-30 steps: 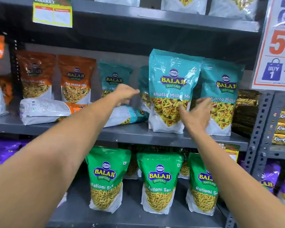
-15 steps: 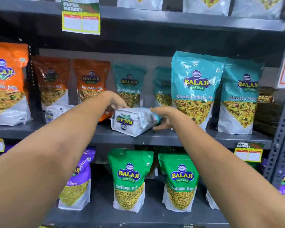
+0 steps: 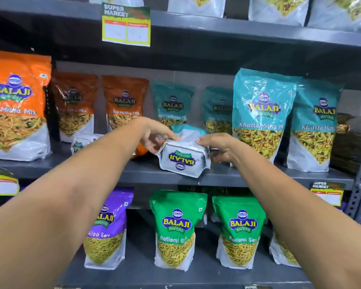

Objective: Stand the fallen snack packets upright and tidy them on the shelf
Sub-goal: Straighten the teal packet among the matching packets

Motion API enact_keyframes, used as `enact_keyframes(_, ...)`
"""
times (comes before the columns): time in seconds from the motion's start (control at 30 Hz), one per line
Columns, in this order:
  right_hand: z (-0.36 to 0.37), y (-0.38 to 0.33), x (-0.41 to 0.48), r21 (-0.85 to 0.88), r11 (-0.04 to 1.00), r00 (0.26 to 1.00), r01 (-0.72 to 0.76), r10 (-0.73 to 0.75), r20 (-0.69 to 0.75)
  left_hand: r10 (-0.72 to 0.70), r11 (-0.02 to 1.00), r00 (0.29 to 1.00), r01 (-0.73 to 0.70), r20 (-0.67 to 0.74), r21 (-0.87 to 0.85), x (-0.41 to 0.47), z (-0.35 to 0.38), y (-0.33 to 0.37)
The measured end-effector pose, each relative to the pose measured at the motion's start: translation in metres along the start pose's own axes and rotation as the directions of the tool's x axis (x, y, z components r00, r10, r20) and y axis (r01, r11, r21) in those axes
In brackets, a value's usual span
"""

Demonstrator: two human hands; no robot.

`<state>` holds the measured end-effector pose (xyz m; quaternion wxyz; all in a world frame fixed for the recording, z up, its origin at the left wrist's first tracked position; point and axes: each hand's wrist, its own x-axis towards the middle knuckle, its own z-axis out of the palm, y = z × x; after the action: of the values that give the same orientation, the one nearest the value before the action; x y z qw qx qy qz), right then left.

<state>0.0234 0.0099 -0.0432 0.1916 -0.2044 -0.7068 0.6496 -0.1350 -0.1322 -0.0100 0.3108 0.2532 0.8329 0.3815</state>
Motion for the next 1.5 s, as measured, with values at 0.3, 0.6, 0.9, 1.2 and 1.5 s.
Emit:
enact_keyframes(0.3, 0.002, 0.021, 0.033, -0.065, 0.863, 0.854, 0.502, -0.506, -0.119, 0.428, 0.886, 0.861, -0.459, -0.276, -0.058, 0.007, 0.01, -0.022)
enact_keyframes(0.6, -0.001, 0.042, 0.049, 0.033, 0.857, 0.843, 0.514, -0.497, -0.204, 0.513, 0.828, 0.711, -0.557, -0.482, 0.059, 0.03, 0.021, -0.049)
enact_keyframes(0.9, 0.016, 0.054, 0.045, -0.017, 0.949, 0.944, 0.314, -0.314, -0.096, 0.566, 0.757, 0.712, -0.648, -0.416, -0.08, 0.025, 0.034, -0.057)
enact_keyframes(1.2, 0.022, 0.056, 0.063, 0.249, 0.883, 0.883, 0.398, -0.296, -0.363, 0.51, 0.82, 0.809, -0.56, -0.291, -0.12, 0.027, 0.037, -0.058)
enact_keyframes(1.5, 0.022, 0.054, 0.065, 0.268, 0.915, 0.952, 0.303, -0.281, -0.119, 0.378, 0.852, 0.901, -0.428, -0.21, -0.301, 0.025, 0.023, -0.058)
